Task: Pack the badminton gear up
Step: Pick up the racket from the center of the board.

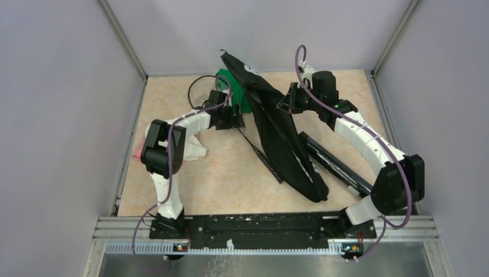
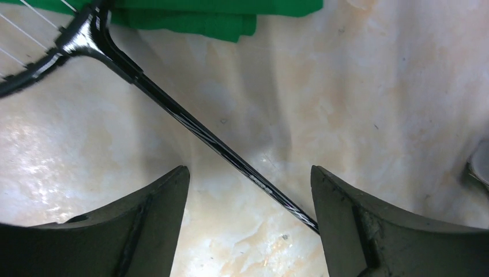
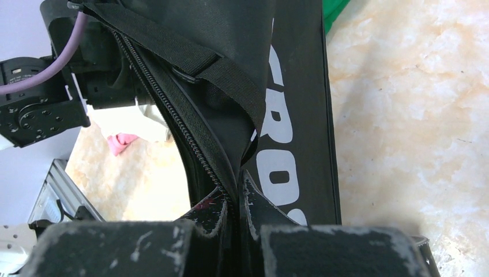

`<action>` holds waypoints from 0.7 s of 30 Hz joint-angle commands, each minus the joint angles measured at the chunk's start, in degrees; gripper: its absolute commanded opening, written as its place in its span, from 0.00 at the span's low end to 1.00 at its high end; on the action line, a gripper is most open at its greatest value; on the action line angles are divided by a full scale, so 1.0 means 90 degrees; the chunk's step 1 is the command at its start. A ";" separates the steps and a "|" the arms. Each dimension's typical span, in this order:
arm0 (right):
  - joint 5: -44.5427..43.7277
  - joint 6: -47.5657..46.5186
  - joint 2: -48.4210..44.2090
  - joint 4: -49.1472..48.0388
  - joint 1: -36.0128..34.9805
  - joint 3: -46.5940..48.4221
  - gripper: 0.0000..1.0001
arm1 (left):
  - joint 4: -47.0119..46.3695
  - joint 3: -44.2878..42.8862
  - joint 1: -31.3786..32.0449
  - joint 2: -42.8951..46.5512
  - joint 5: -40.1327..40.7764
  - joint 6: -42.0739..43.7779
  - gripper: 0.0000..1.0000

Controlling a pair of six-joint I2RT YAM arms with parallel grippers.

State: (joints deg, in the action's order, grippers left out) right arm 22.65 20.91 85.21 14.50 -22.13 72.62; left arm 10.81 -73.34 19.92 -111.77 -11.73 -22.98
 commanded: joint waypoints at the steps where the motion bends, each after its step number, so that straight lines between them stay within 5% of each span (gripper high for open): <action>1: 0.0187 -0.0055 -0.0431 -0.0576 -0.0026 0.0018 0.00 | 0.0257 -0.0223 -0.0026 -0.0307 0.0441 -0.0012 0.80; 21: 0.0204 -0.0134 -0.0473 -0.0576 -0.0013 -0.0041 0.00 | 0.0311 -0.0045 -0.0540 -0.0022 0.0736 0.0664 0.36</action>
State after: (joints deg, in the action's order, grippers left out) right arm 23.03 20.01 84.23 14.15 -22.13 71.61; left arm 12.32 -75.18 17.63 -113.54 -5.96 -19.59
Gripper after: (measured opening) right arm 0.007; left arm 0.399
